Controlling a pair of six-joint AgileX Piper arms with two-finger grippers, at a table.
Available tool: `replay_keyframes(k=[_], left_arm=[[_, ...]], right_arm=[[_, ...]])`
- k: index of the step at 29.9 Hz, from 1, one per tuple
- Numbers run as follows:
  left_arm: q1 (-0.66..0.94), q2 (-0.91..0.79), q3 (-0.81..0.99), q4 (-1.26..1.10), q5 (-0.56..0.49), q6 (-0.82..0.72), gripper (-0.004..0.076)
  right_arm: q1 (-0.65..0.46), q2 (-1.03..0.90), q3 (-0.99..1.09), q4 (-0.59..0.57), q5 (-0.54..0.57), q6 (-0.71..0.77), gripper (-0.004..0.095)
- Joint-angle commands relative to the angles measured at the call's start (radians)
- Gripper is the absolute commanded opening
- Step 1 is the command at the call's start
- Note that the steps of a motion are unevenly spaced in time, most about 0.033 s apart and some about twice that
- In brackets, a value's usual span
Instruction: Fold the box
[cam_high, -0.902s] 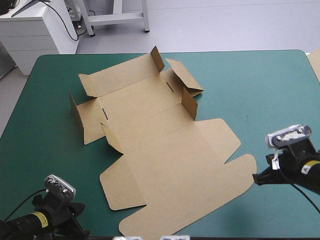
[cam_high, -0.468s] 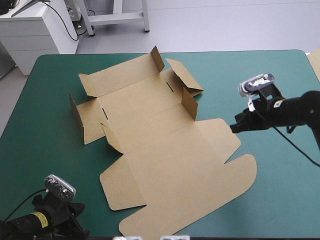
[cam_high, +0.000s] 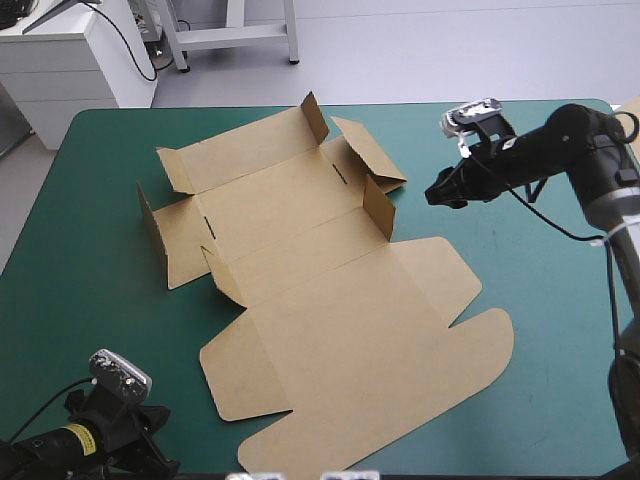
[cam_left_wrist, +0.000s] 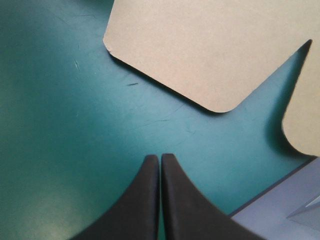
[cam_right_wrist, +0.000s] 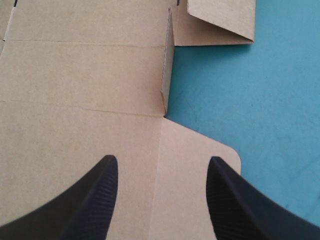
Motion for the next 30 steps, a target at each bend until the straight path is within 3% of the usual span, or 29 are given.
replay_keyframes(k=[1, 8, 17, 30], left_arm=[[-0.005, 0.015, -0.024, -0.019, -0.04, 0.002, -0.0008], [-0.005, 0.015, -0.024, -0.017, -0.04, -0.001, -0.0008], [-0.005, 0.015, -0.024, -0.017, -0.04, -0.001, -0.0008], [-0.005, 0.015, -0.024, -0.017, -0.04, -0.001, -0.0008]], right_arm=[[0.06, 0.036, -0.111, 0.016, -0.005, 0.003, 0.0514], [0.18, 0.223, -0.313, -0.222, 0.062, 0.099, 0.0518], [0.205, 0.405, -0.529, -0.16, 0.081, 0.098, 0.0517], [0.21, 0.517, -0.548, -0.184, 0.081, 0.105, 0.0515]])
